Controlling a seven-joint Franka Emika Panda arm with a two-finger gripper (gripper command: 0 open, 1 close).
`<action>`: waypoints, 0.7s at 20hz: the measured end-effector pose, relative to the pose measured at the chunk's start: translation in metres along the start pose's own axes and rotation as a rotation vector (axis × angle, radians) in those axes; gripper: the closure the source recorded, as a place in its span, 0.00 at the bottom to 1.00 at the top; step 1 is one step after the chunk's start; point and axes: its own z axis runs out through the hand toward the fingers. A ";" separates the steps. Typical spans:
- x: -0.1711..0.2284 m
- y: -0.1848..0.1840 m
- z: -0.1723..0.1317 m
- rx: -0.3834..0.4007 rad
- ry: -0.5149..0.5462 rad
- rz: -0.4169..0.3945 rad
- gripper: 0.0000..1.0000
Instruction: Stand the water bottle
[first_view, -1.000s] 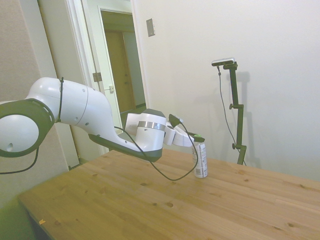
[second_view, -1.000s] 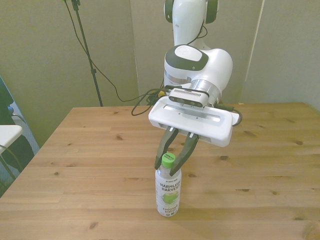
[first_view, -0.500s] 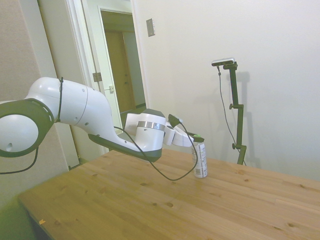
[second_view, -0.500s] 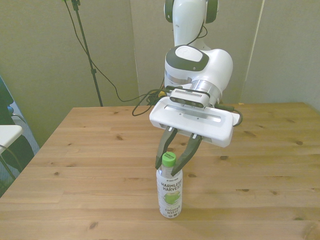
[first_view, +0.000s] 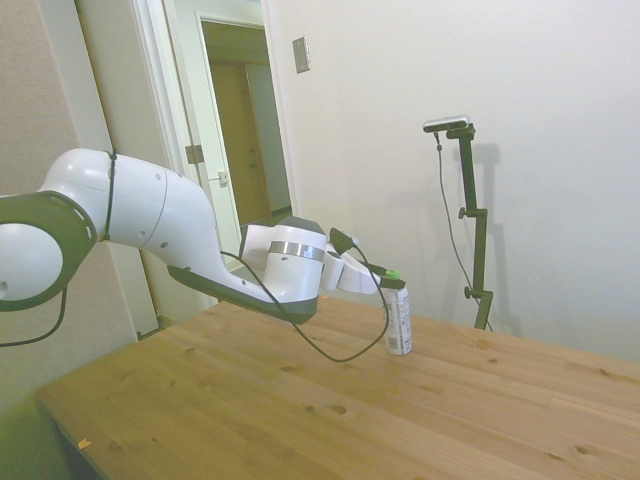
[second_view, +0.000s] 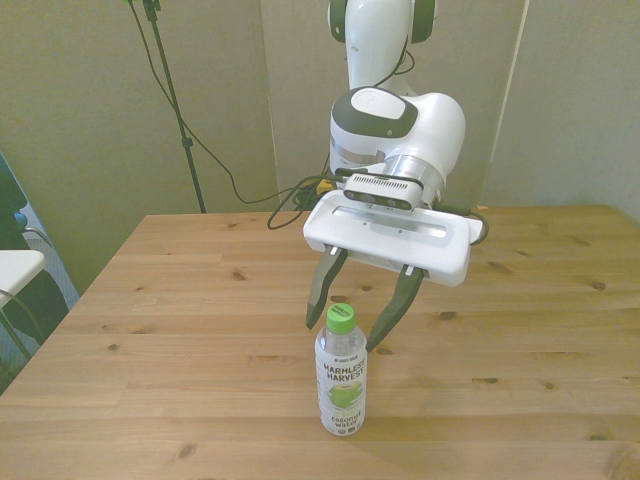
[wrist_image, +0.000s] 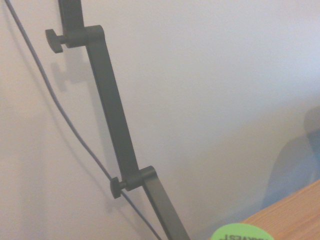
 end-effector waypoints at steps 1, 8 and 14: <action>0.000 -0.002 -0.007 0.006 -0.010 0.001 0.00; 0.006 0.000 -0.087 0.011 -0.171 0.049 0.00; -0.031 0.056 -0.138 -0.118 -0.352 -0.001 0.00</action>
